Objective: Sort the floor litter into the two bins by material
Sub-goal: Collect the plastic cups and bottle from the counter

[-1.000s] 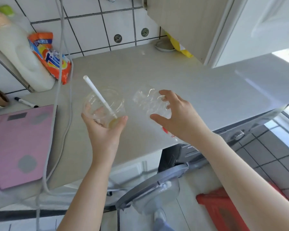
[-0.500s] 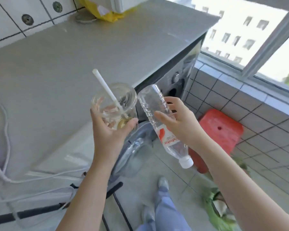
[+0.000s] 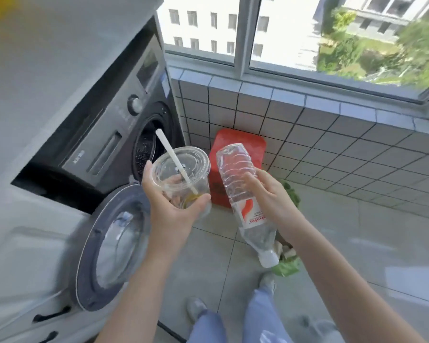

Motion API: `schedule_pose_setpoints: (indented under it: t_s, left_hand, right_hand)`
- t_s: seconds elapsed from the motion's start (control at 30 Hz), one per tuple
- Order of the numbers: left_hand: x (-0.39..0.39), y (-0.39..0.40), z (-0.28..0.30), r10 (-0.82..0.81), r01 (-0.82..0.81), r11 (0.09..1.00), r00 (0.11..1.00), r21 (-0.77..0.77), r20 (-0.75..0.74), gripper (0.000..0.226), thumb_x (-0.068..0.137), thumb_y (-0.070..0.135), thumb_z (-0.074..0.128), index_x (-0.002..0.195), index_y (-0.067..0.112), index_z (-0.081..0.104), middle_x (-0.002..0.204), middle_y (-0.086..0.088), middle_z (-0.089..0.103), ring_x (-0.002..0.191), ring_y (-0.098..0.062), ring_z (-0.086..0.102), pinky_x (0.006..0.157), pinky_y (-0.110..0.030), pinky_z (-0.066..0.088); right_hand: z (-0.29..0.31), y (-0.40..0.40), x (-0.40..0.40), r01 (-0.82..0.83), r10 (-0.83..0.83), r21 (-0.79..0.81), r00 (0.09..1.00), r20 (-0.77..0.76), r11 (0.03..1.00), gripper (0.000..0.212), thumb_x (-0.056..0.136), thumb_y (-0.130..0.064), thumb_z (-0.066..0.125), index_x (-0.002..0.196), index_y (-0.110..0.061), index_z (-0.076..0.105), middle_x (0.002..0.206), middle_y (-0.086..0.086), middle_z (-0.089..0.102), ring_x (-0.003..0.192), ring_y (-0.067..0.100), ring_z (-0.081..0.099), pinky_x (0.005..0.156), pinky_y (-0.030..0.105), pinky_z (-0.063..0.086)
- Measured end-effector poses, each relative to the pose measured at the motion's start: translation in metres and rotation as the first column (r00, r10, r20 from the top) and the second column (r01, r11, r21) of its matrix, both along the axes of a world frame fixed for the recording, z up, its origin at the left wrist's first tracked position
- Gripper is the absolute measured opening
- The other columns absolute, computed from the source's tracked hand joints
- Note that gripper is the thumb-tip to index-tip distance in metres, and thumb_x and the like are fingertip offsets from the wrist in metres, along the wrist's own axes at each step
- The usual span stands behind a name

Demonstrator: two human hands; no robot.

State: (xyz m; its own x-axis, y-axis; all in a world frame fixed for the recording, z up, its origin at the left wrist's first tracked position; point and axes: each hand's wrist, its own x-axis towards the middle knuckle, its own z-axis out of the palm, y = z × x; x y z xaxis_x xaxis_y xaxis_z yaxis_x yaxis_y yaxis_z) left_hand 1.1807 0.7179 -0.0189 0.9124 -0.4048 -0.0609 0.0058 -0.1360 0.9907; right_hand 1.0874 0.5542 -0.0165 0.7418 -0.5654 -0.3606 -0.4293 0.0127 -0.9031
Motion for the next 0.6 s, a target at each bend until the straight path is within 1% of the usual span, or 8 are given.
schedule_pose_setpoints:
  t_s: [0.1, 0.2, 0.27, 0.33, 0.37, 0.47, 0.5, 0.6]
  left_hand:
    - [-0.017, -0.052, -0.018, -0.037, 0.036, 0.999, 0.999, -0.014, -0.023, 0.113, 0.070, -0.003, 0.079, 0.147, 0.034, 0.005, 0.116, 0.047, 0.042, 0.111, -0.011, 0.063, 0.097, -0.027, 0.047]
    - [-0.034, -0.106, -0.039, -0.063, 0.063, 0.998, 0.996, -0.011, -0.058, 0.111, 0.068, 0.003, 0.083, 0.143, 0.041, 0.011, 0.142, 0.010, 0.037, 0.112, -0.010, 0.062, 0.095, -0.029, 0.050]
    - [-0.046, -0.140, -0.057, -0.104, 0.105, 0.994, 0.987, 0.000, -0.121, 0.106, 0.066, 0.006, 0.084, 0.140, 0.040, 0.017, 0.142, -0.004, 0.039, 0.114, -0.014, 0.061, 0.092, -0.029, 0.053]
    - [-0.059, -0.173, -0.075, -0.150, 0.157, 0.987, 0.969, 0.020, -0.198, 0.102, 0.066, 0.004, 0.083, 0.139, 0.035, 0.019, 0.133, -0.003, 0.048, 0.106, -0.020, 0.066, 0.089, -0.030, 0.054]
    - [-0.065, -0.188, -0.084, -0.165, 0.179, 0.983, 0.960, 0.041, -0.227, 0.100, 0.066, 0.005, 0.083, 0.139, 0.032, 0.020, 0.127, 0.000, 0.053, 0.102, -0.015, 0.068, 0.089, -0.031, 0.054]
    - [-0.082, -0.228, -0.110, -0.191, 0.233, 0.964, 0.943, 0.130, -0.273, 0.098, 0.067, 0.008, 0.084, 0.139, 0.024, 0.020, 0.109, 0.011, 0.055, 0.087, 0.015, 0.062, 0.081, -0.020, 0.052]
    - [-0.086, -0.240, -0.121, -0.194, 0.248, 0.954, 0.938, 0.166, -0.287, 0.098, 0.067, 0.012, 0.084, 0.140, 0.023, 0.020, 0.107, 0.011, 0.055, 0.084, 0.018, 0.060, 0.075, -0.014, 0.050]
    - [-0.093, -0.269, -0.154, -0.219, 0.311, 0.913, 0.919, 0.263, -0.327, 0.101, 0.064, 0.027, 0.086, 0.140, 0.028, 0.020, 0.103, 0.010, 0.055, 0.094, 0.008, 0.057, 0.068, -0.009, 0.043]
  right_hand:
    - [-0.014, -0.047, -0.029, 0.075, -0.069, 0.075, 0.995, -0.078, 0.994, 0.037, 0.097, -0.044, 0.043, 0.126, -0.023, 0.053, 0.107, -0.009, 0.066, 0.094, 0.007, 0.065, 0.077, 0.025, 0.049]
    - [-0.029, -0.102, -0.055, 0.112, -0.086, 0.138, 0.980, -0.178, 0.984, 0.039, 0.097, -0.044, 0.040, 0.125, -0.020, 0.053, 0.108, -0.004, 0.065, 0.094, 0.010, 0.063, 0.079, 0.030, 0.048]
    - [-0.036, -0.137, -0.070, 0.126, -0.080, 0.213, 0.974, -0.213, 0.969, 0.032, 0.094, -0.038, 0.044, 0.116, -0.017, 0.055, 0.097, -0.003, 0.064, 0.080, 0.010, 0.062, 0.068, 0.027, 0.046]
    - [-0.043, -0.170, -0.086, 0.080, -0.021, 0.231, 0.969, -0.248, 0.970, 0.035, 0.082, -0.039, 0.047, 0.107, -0.016, 0.056, 0.092, -0.004, 0.060, 0.076, 0.008, 0.057, 0.066, 0.025, 0.043]
    - [-0.049, -0.185, -0.094, 0.046, 0.015, 0.226, 0.965, -0.262, 0.973, 0.040, 0.076, -0.040, 0.046, 0.106, -0.016, 0.057, 0.096, -0.004, 0.060, 0.081, 0.010, 0.056, 0.070, 0.026, 0.043]
    - [-0.072, -0.223, -0.114, 0.009, 0.068, 0.244, 0.951, -0.303, 0.970, 0.039, 0.072, -0.040, 0.047, 0.102, -0.019, 0.060, 0.106, -0.001, 0.060, 0.094, 0.018, 0.057, 0.079, 0.033, 0.046]
    - [-0.082, -0.234, -0.122, 0.032, 0.052, 0.257, 0.948, -0.313, 0.966, 0.036, 0.072, -0.040, 0.048, 0.100, -0.020, 0.060, 0.105, -0.001, 0.060, 0.095, 0.020, 0.057, 0.080, 0.035, 0.046]
    - [-0.118, -0.257, -0.138, 0.136, -0.031, 0.268, 0.932, -0.361, 0.954, 0.042, 0.081, -0.039, 0.053, 0.119, -0.021, 0.054, 0.111, -0.003, 0.060, 0.103, 0.018, 0.060, 0.093, 0.041, 0.049]
